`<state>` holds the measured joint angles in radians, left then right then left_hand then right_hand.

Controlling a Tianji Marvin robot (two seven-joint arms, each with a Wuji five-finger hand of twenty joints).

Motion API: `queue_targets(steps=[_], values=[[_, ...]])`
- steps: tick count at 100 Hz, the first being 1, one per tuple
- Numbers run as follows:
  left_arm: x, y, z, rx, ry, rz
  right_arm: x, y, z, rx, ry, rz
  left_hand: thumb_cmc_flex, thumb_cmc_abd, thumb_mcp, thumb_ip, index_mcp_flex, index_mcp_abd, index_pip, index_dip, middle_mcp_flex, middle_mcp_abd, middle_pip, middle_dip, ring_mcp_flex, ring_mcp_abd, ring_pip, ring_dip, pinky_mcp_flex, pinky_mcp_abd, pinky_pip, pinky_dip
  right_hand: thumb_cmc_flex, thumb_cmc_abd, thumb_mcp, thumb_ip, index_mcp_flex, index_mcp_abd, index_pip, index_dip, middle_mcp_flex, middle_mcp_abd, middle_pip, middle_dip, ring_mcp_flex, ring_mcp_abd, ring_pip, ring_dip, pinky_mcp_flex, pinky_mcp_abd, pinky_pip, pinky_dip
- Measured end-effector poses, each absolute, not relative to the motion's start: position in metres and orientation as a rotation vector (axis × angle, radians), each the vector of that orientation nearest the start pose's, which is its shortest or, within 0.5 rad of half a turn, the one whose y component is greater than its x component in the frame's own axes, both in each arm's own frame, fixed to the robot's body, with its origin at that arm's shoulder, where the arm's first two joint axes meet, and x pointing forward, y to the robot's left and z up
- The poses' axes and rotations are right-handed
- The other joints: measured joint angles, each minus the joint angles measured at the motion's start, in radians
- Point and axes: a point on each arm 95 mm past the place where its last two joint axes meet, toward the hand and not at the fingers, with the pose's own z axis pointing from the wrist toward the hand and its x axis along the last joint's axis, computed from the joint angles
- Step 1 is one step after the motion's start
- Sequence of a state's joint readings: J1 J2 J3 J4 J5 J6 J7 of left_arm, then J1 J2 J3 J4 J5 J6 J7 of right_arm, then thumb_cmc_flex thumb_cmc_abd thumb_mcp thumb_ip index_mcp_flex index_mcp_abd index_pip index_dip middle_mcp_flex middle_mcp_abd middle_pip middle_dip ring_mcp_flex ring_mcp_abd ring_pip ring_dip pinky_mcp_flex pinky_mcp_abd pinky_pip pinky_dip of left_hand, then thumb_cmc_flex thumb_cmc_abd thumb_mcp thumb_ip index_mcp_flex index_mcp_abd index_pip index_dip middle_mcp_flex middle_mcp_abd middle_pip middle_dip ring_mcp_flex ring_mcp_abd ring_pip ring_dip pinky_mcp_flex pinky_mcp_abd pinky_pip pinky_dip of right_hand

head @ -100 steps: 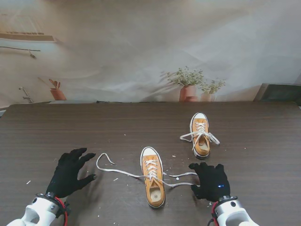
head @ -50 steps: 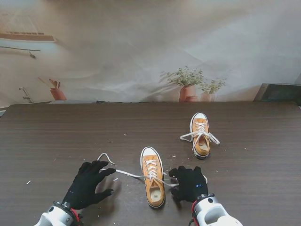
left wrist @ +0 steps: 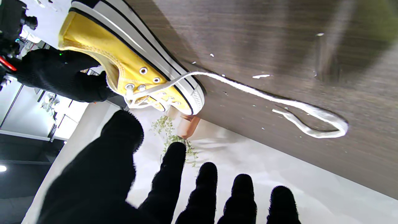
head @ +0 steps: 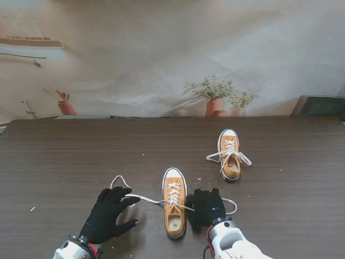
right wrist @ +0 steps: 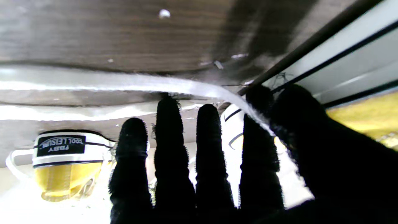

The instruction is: Tie the shoelaces into a bow on the shoes

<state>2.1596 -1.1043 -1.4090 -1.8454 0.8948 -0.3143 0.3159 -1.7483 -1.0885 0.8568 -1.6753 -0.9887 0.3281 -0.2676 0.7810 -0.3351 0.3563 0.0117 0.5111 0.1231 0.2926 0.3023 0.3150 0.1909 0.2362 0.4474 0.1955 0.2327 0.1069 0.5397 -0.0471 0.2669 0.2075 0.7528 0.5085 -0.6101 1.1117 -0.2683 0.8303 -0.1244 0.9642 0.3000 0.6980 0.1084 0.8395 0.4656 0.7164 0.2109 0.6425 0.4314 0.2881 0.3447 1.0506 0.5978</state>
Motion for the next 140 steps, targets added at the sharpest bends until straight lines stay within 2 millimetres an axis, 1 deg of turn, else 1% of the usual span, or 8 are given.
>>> queue_targets(steps=[41, 56, 73, 83, 103, 111, 125, 140], values=[[0.225, 0.015, -0.362, -1.399, 1.284, -1.881, 0.268, 0.088, -0.383, 1.448, 1.268, 1.722, 0.001, 0.037, -0.022, 0.000, 0.013, 0.000, 0.005, 0.011, 0.022, 0.011, 0.002, 0.000, 0.026, 0.015, 0.004, 0.000, 0.001, 0.020, 0.000, 0.001, 0.049, 0.032, 0.000, -0.010, 0.073, 0.082, 0.063, 0.212, 0.036, 0.010, 0.006, 0.011, 0.022, -0.002, -0.051, -0.035, -0.018, 0.014, -0.002, -0.021], [0.222, 0.014, -0.363, -1.423, 1.266, -1.900, 0.273, 0.083, -0.368, 1.803, 1.042, 1.889, 0.001, 0.037, -0.043, 0.000, 0.025, 0.000, 0.010, 0.011, 0.030, 0.017, 0.002, 0.000, 0.036, 0.019, 0.004, 0.000, 0.002, 0.021, 0.000, 0.001, 0.051, 0.032, 0.003, -0.010, 0.075, 0.109, 0.075, 0.237, 0.166, 0.059, -0.099, -0.059, 0.062, 0.026, -0.154, -0.084, -0.031, 0.020, -0.070, -0.078], [0.221, 0.010, -0.365, -1.465, 1.253, -1.929, 0.277, 0.081, -0.363, 1.895, 1.025, 1.877, 0.012, 0.052, -0.062, 0.000, 0.039, 0.000, 0.010, 0.012, 0.033, 0.028, 0.013, 0.000, 0.039, 0.023, 0.004, 0.000, 0.002, 0.021, -0.001, 0.001, 0.087, 0.032, -0.001, -0.011, 0.075, 0.156, 0.086, 0.270, 0.435, 0.082, -0.225, -0.156, 0.293, 0.077, -0.224, -0.108, 0.096, 0.042, -0.106, -0.174], [0.221, 0.006, -0.368, -1.463, 1.260, -1.931, 0.278, 0.079, -0.364, 1.969, 0.961, 1.871, 0.021, 0.062, -0.071, 0.000, 0.048, 0.000, 0.012, 0.012, 0.044, 0.028, 0.018, 0.000, 0.054, 0.025, 0.004, 0.000, 0.013, 0.021, -0.002, 0.000, 0.089, 0.032, -0.001, -0.011, 0.075, 0.163, 0.088, 0.273, 0.523, 0.084, -0.185, -0.157, 0.479, 0.098, -0.124, -0.079, 0.278, 0.120, 0.008, -0.260], [0.226, 0.000, -0.372, -1.449, 1.263, -1.888, 0.280, 0.079, -0.364, 2.035, 0.990, 1.840, 0.021, 0.063, -0.084, 0.000, 0.074, 0.000, 0.015, 0.013, 0.147, 0.035, 0.053, 0.000, 0.157, 0.055, 0.030, 0.000, 0.092, 0.056, 0.004, -0.011, 0.090, 0.059, -0.025, -0.011, 0.059, 0.168, 0.116, 0.274, 0.524, 0.062, 0.071, -0.020, 0.552, 0.032, 0.531, 0.103, 0.675, 0.253, 0.333, -0.313], [0.226, -0.005, -0.365, -1.433, 1.270, -1.834, 0.281, 0.078, -0.363, 2.056, 0.999, 1.837, 0.021, 0.083, -0.095, 0.007, 0.076, 0.000, 0.014, 0.013, 0.186, 0.039, 0.061, 0.000, 0.190, 0.067, 0.033, 0.000, 0.126, 0.075, 0.025, -0.011, 0.089, 0.070, -0.032, -0.011, 0.046, 0.168, 0.136, 0.274, 0.524, 0.044, 0.130, 0.015, 0.553, -0.030, 0.741, 0.189, 0.749, 0.250, 0.509, -0.207], [0.227, -0.024, -0.345, -1.248, 1.359, -1.743, 0.283, 0.072, -0.361, 2.053, 1.050, 1.820, 0.021, 0.085, -0.115, 0.022, 0.098, 0.000, 0.015, 0.013, 0.234, 0.042, 0.086, 0.000, 0.247, 0.071, 0.067, 0.013, 0.188, 0.090, 0.061, 0.004, 0.089, 0.072, -0.036, -0.011, 0.046, 0.168, 0.140, 0.274, 0.523, 0.008, 0.257, 0.111, 0.563, -0.115, 0.995, 0.331, 0.829, 0.124, 0.730, 0.129], [0.234, -0.043, -0.330, -1.294, 1.428, -1.666, 0.281, 0.062, -0.356, 2.055, 1.055, 1.807, 0.021, 0.084, -0.126, 0.038, 0.098, 0.000, 0.012, 0.013, 0.234, 0.042, 0.086, 0.000, 0.227, 0.061, 0.135, 0.023, 0.198, 0.090, 0.069, 0.023, 0.089, 0.070, -0.036, -0.011, 0.046, 0.168, 0.141, 0.258, 0.556, -0.039, 0.391, 0.229, 0.564, -0.136, 1.062, 0.392, 0.846, 0.056, 0.753, 0.254]])
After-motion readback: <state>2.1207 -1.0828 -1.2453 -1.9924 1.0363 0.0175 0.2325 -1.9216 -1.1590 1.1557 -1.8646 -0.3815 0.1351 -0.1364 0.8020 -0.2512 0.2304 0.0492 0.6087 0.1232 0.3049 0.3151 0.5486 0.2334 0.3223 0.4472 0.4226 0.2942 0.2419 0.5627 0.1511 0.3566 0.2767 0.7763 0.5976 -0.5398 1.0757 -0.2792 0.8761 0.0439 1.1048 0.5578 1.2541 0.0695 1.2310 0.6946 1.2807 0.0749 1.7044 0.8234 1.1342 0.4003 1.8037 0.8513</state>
